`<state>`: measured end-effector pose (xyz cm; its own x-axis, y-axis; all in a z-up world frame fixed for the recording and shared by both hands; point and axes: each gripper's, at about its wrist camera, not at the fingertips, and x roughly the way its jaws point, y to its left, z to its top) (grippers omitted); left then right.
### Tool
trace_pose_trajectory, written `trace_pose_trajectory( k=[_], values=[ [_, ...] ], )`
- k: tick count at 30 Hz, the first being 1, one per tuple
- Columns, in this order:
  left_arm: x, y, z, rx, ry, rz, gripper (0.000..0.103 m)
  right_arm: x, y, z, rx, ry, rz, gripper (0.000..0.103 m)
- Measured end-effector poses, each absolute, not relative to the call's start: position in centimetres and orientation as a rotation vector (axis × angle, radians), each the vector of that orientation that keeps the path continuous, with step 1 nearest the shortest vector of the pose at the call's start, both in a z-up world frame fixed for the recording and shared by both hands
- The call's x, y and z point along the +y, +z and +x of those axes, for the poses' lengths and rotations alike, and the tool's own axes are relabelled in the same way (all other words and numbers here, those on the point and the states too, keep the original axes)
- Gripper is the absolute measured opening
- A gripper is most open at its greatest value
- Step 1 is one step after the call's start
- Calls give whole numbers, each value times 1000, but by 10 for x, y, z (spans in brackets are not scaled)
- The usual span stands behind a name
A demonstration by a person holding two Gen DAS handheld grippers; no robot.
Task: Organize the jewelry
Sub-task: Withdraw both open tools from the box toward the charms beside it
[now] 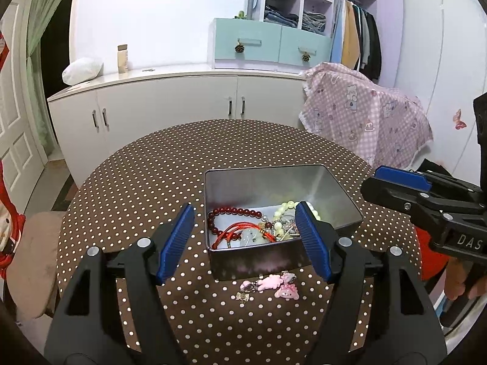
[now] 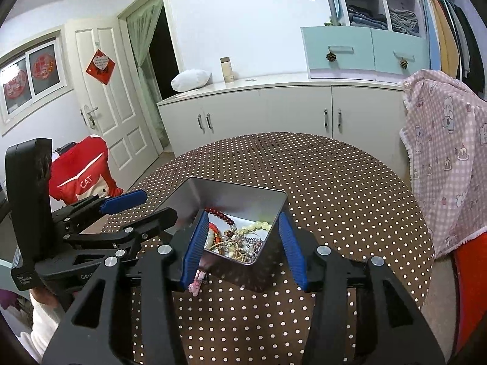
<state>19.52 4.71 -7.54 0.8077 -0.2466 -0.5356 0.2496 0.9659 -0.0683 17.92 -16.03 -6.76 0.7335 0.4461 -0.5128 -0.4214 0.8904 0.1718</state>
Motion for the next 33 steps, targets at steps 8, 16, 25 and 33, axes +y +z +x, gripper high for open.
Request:
trace_pose_trajectory(
  k=[8, 16, 25, 33],
  values=[
    [51, -77, 187, 576, -243, 7, 68, -157, -67, 169, 572, 473, 40, 46],
    [60, -80, 176, 586, -219, 12, 69, -148, -77, 149, 584, 484, 33, 46],
    [70, -97, 167, 643, -204, 22, 69, -129, -95, 144, 643, 515, -13, 43],
    [75, -111, 163, 689, -203, 29, 69, -107, -124, 147, 728, 522, -87, 35]
  ],
)
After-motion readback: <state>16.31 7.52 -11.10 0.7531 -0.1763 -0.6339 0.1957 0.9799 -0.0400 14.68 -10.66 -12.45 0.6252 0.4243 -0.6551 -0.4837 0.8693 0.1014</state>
